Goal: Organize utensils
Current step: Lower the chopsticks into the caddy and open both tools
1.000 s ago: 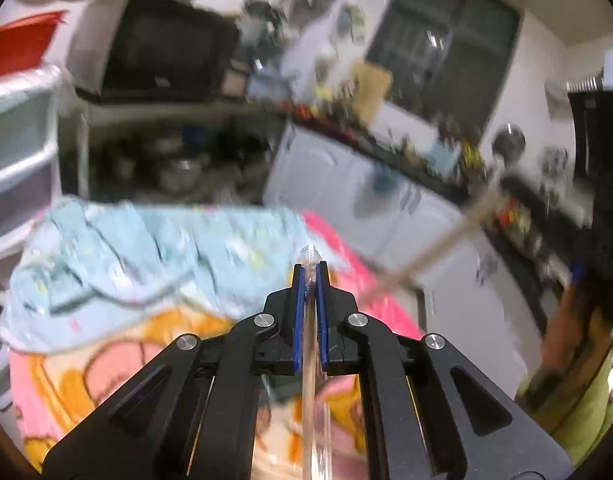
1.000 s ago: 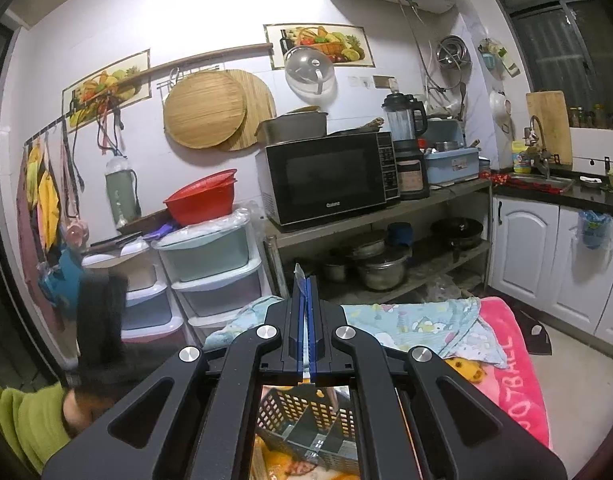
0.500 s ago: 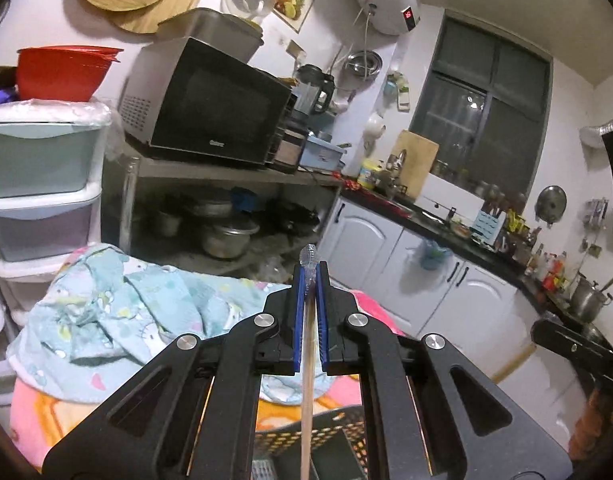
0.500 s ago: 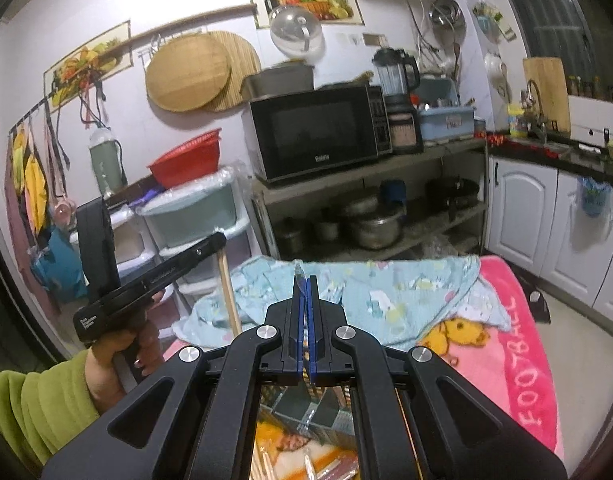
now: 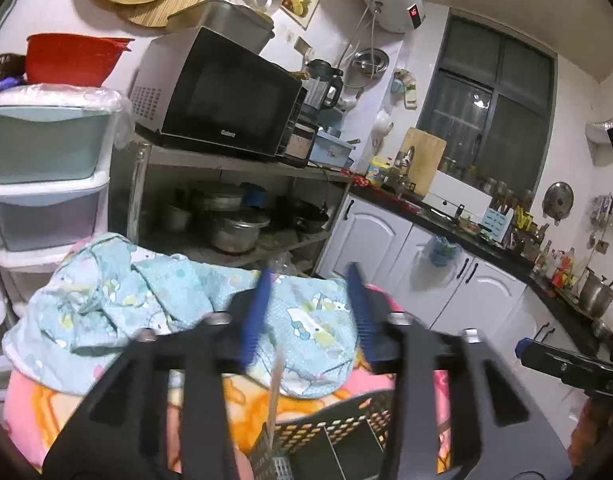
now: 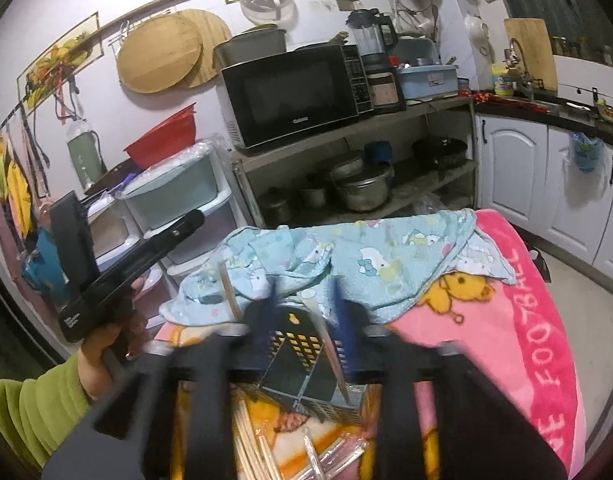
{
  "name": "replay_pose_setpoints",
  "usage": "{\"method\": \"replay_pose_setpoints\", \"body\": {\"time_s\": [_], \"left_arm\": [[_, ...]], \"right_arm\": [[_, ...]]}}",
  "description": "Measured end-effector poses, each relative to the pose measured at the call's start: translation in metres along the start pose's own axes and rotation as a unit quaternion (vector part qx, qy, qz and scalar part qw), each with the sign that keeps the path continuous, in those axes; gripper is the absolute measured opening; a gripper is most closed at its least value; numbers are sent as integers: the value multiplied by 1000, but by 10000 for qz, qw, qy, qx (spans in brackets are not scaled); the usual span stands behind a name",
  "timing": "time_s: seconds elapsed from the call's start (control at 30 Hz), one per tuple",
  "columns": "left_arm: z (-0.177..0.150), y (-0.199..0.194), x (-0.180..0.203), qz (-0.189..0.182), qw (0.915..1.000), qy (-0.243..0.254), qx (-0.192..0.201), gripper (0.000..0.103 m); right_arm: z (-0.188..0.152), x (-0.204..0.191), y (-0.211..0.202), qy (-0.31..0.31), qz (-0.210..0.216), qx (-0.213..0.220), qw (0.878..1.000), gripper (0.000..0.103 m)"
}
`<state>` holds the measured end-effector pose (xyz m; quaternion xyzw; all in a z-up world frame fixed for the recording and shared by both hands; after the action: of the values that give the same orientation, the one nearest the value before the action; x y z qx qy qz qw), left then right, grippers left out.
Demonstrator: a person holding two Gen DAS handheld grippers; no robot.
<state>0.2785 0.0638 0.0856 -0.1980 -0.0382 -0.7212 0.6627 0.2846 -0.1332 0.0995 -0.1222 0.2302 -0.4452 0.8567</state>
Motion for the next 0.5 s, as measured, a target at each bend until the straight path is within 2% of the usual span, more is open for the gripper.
{"method": "replay_pose_setpoints", "body": {"time_s": [0.07, 0.13, 0.17, 0.3, 0.37, 0.5], "left_arm": [[-2, -4, -2, -21, 10000, -36, -45, 48], [-3, -11, -5, -81, 9998, -137, -87, 58], [-3, -15, -6, -142, 9997, -185, -112, 62], [-2, -35, -7, -161, 9997, -141, -118, 88], [-3, -41, -7, -173, 9996, -123, -162, 92], [-7, -56, -11, -117, 9995, -144, -270, 92]], "right_arm": [[-2, 1, -3, -13, -53, 36, 10000, 44], [-4, 2, -8, -25, -117, 89, 9999, 52], [-4, 2, -9, -28, -135, 111, 9998, 53], [-8, 4, -21, -86, -273, 229, 9993, 58], [-9, 4, -27, -105, -316, 282, 9990, 60], [-14, 4, -39, -161, -418, 384, 9983, 63]]}}
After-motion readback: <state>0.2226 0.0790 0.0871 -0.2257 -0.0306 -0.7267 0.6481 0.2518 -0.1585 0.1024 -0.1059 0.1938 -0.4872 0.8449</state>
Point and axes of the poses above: each gripper's, at about its wrist camera, not at the fingertips, and y roughly the way its jaws point, x to its right, z to its top, the point moved 4 cm from there along y, roughly the way its jaws point, and after that the axes turned 4 degrees about x, right-handed, at the moved point
